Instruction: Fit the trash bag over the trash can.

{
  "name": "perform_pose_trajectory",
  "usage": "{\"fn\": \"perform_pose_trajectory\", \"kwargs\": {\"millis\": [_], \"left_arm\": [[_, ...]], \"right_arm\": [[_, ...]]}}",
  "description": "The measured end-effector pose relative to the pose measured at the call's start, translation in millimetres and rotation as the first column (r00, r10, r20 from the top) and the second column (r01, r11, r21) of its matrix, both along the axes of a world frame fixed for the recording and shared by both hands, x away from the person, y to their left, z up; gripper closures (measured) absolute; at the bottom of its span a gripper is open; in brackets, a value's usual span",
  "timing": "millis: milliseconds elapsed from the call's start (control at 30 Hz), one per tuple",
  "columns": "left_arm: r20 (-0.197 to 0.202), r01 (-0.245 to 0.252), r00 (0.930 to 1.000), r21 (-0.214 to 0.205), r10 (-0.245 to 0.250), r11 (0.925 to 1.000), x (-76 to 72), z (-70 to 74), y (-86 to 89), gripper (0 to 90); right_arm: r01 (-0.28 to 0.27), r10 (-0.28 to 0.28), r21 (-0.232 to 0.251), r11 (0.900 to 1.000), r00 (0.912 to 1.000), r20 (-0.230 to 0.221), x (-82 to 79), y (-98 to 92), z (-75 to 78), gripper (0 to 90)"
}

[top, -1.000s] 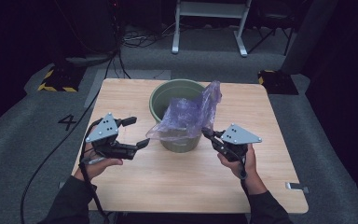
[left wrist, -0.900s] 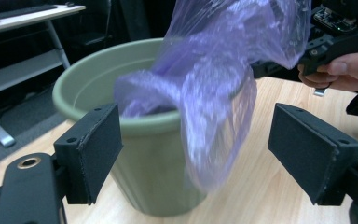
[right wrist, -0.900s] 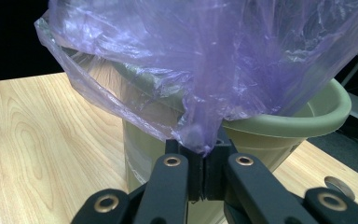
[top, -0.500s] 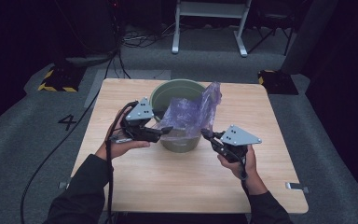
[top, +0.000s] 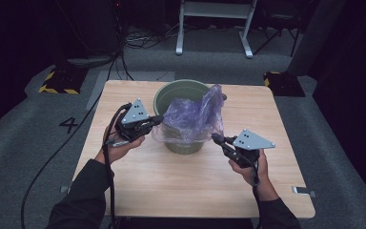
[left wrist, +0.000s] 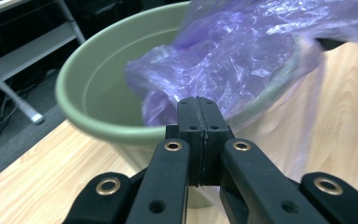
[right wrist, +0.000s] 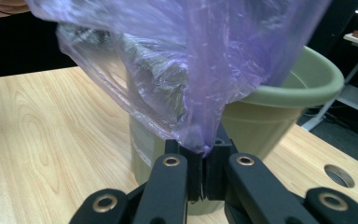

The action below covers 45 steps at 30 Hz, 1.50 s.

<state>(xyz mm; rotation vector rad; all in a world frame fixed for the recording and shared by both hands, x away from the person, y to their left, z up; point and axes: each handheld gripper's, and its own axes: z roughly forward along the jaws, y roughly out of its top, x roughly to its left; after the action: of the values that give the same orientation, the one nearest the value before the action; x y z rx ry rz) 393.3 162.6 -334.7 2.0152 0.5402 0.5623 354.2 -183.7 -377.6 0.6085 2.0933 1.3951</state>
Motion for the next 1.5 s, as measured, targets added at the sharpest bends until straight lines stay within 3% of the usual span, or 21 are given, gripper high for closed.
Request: {"fn": "perform_pose_trajectory", "kwargs": {"millis": [100, 233, 433, 500, 600, 700, 833, 967, 1100, 1300, 1500], "left_arm": [[-0.007, -0.031, 0.9995, -0.027, 0.031, 0.9992, 4.6, -5.6, 7.5, 89.8], [-0.048, -0.062, 0.9971, -0.078, 0.059, 0.9950, 11.9, -18.9, 18.9, 89.8], [-0.086, -0.099, 0.9921, -0.091, 0.091, 0.9909, 20.5, -37.1, 23.6, 89.9], [-0.094, -0.099, 0.9915, -0.095, 0.090, 0.9905, 21.9, -40.5, 22.8, 89.8], [-0.085, -0.092, 0.9929, -0.101, 0.084, 0.9906, 20.3, -41.2, 21.4, 89.8], [-0.064, -0.087, 0.9947, -0.101, 0.081, 0.9911, 16.5, -39.2, 19.0, 89.8], [-0.053, -0.080, 0.9957, -0.079, 0.076, 0.9936, 12.4, -37.4, 14.6, 89.8], [-0.055, -0.082, 0.9955, -0.086, 0.077, 0.9929, 11.1, -37.3, 15.6, 89.8], [-0.054, -0.083, 0.9954, -0.089, 0.078, 0.9926, 9.8, -37.2, 17.2, 89.7], [-0.051, -0.081, 0.9957, -0.081, 0.077, 0.9934, 7.7, -37.7, 15.7, 89.7], [-0.048, -0.087, 0.9953, -0.070, 0.084, 0.9937, 5.3, -38.8, 16.7, 89.7]], "right_arm": [[0.013, -0.013, 0.000, 0.9999, 0.9998, -0.014, 2.1, -4.6, -2.5, 88.5], [0.030, -0.030, 0.004, 0.9995, 0.9985, -0.046, 6.7, -11.9, -7.0, 87.5], [0.055, -0.056, -0.011, 0.9984, 0.9948, -0.085, 15.2, -17.6, -14.1, 83.7], [0.070, -0.071, -0.016, 0.9974, 0.9927, -0.098, 17.9, -18.8, -15.9, 76.5], [0.089, -0.090, -0.009, 0.9960, 0.9902, -0.107, 19.3, -20.1, -14.9, 54.4], [0.092, -0.092, -0.006, 0.9957, 0.9937, -0.064, 11.6, -19.1, -5.5, 36.8], [0.081, -0.081, -0.016, 0.9966, 0.9967, 0.006, -3.9, -18.0, 14.1, 27.2], [0.104, -0.104, -0.043, 0.9936, 0.9945, 0.011, -10.6, -26.8, 23.8, 26.3], [0.128, -0.129, -0.037, 0.9911, 0.9908, -0.039, -5.7, -45.6, 14.0, 26.2], [0.099, -0.099, 0.010, 0.9950, 0.9930, -0.065, -11.4, -62.0, 10.2, 24.8], [0.043, -0.041, 0.057, 0.9975, 0.9987, -0.028, -22.3, -60.8, 28.9, 24.4]]}}
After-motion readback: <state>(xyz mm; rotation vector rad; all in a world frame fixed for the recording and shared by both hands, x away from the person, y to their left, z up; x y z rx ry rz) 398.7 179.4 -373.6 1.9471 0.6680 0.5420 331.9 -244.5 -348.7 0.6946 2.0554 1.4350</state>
